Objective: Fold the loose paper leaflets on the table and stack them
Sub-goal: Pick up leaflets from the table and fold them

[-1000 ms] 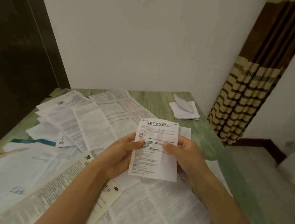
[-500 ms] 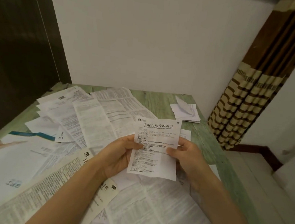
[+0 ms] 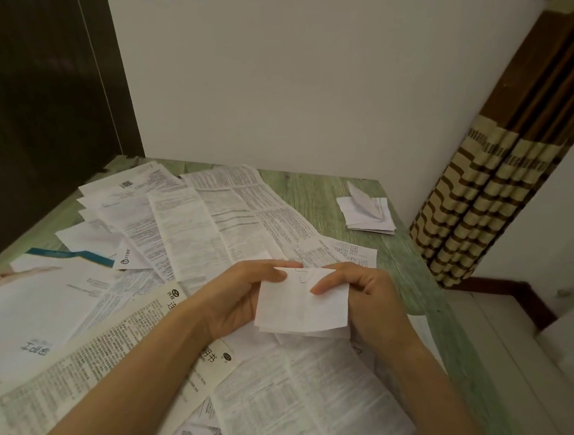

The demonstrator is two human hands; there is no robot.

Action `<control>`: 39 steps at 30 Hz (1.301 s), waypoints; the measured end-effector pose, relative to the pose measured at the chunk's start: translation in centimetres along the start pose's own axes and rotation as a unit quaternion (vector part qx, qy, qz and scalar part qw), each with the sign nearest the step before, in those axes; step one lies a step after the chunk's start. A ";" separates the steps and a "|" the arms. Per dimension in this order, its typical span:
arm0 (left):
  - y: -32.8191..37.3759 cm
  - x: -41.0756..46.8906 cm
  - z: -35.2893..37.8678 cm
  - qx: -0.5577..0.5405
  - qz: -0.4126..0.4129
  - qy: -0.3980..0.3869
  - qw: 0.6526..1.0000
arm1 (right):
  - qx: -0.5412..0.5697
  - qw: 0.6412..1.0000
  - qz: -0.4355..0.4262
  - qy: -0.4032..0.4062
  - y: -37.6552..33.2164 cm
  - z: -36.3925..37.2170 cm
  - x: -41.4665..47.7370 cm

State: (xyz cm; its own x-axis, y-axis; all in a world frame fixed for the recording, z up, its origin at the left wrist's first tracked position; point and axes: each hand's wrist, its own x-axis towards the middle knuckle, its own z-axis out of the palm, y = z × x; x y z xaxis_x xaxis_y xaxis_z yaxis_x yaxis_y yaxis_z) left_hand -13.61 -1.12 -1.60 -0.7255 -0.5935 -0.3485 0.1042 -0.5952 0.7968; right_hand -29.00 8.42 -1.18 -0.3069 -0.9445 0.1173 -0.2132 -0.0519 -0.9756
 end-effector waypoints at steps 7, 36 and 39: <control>0.6 -0.9 1.2 0.027 0.066 0.015 0.997 | 0.094 0.994 0.045 0.030 -1.3 -1.0 0.0; 0.4 -2.2 1.7 0.273 0.143 0.083 0.948 | 0.061 0.993 0.090 0.037 -1.6 -1.2 -0.3; 0.3 -2.4 2.0 0.316 0.144 0.070 0.935 | 0.021 0.995 0.091 0.029 -2.3 -2.2 -0.5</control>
State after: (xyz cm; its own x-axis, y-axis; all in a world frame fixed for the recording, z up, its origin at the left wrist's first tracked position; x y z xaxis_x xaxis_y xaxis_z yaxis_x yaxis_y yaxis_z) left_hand -13.20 1.18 0.43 -0.6285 -0.7713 -0.1006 -0.1731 0.0127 0.9848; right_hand -30.37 9.68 1.38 -0.3892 -0.9197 -0.0524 -0.1104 0.1030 -0.9885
